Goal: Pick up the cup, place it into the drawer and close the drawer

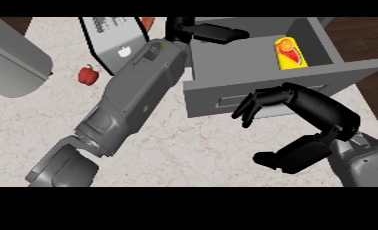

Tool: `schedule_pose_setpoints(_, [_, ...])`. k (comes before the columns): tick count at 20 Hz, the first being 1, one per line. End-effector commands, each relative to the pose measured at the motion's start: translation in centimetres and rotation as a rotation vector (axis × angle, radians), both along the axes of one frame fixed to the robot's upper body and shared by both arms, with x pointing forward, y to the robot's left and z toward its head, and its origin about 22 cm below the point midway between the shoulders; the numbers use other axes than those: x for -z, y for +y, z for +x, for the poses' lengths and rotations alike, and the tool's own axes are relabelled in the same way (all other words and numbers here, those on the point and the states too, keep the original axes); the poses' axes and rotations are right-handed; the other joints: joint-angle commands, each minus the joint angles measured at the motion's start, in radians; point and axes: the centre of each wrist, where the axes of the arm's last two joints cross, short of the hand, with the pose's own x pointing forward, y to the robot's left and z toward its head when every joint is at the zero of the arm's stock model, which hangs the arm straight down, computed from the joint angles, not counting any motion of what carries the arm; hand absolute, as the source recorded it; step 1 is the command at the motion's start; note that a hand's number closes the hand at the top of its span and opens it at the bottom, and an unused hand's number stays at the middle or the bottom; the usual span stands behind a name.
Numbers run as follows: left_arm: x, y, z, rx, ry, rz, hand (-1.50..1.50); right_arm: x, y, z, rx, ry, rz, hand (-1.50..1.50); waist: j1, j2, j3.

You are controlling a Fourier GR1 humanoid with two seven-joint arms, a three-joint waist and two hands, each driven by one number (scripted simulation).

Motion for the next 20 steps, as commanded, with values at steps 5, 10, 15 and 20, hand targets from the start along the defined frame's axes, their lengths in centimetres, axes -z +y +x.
schedule_pose_setpoints(5, [2.6, 1.2, -0.4, -0.024, 0.001, -0.08, -1.5, 4.4, 0.1, -0.4, 0.163, -0.099, -0.297, -1.5, 0.09, -0.013, 0.001])
schedule_pose_setpoints(10, [2.3, 3.1, 0.1, -0.013, 0.006, -0.116, -1.5, 10.8, 1.4, 0.6, 0.178, -0.031, -0.429, -1.5, 0.139, -0.017, 0.001])
schedule_pose_setpoints(15, [5.1, 5.0, -0.8, -0.024, 0.004, -0.156, -1.5, 14.6, 0.0, 4.3, 0.172, 0.013, -0.525, 1.5, 0.182, -0.012, 0.002])
schedule_pose_setpoints(20, [4.0, 6.0, -0.9, 0.005, 0.004, -0.163, -1.5, 16.0, 0.6, 7.8, 0.249, 0.01, -0.511, 1.5, 0.22, -0.01, 0.003])
